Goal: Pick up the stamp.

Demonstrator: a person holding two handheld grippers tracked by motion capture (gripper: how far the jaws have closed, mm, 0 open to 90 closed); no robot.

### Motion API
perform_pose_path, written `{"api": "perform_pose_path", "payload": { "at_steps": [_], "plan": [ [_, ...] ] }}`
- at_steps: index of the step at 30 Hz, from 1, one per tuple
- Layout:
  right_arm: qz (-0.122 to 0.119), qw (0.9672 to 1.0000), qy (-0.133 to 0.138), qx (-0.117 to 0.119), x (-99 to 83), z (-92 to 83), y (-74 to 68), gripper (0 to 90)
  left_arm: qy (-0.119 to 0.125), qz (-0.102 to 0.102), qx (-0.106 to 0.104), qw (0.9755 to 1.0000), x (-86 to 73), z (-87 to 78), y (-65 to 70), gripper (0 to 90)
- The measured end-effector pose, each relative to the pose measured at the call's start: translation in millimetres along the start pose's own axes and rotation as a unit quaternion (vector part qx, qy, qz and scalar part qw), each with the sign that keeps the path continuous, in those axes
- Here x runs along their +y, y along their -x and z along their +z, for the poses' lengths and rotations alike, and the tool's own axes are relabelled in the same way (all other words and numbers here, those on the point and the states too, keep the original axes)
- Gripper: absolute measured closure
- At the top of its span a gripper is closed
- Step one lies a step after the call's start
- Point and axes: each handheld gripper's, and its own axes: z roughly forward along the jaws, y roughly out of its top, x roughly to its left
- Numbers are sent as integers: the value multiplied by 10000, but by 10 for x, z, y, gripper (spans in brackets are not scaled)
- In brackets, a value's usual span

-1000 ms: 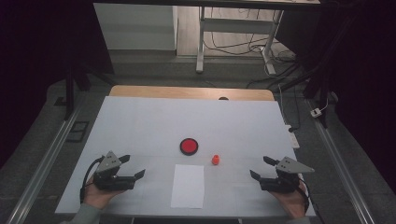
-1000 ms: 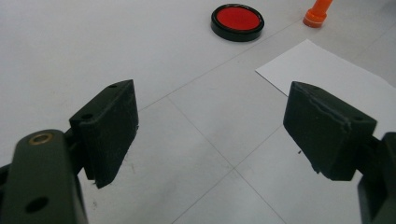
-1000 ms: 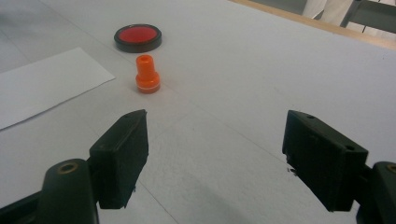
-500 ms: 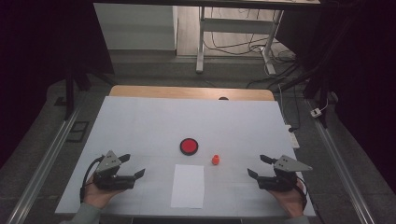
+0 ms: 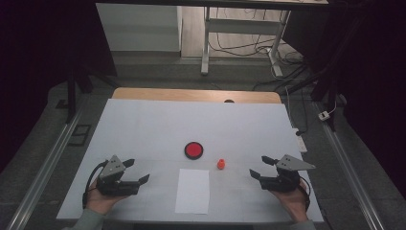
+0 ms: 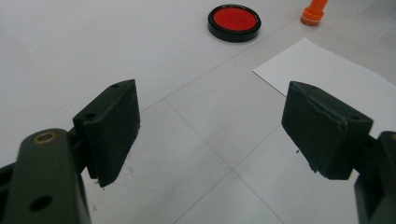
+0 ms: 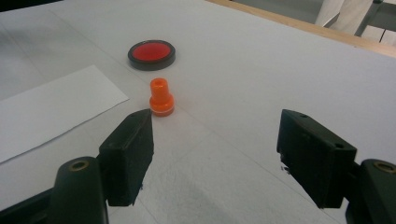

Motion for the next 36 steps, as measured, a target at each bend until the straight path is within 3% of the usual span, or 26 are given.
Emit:
{"api": "perform_pose_path", "payload": {
  "at_steps": [15,26,36],
  "plan": [
    [-175,9997,-32,143,229,192,-96,281,-81,11,-36,10000,-19,32,9,203],
    [-169,9997,-22,187,445,342,-139,283,-101,14,-5,9999,-24,35,0,205],
    [-211,9993,-194,248,565,532,-221,289,-146,1,10,9999,-36,55,-1,206]
  ]
}}
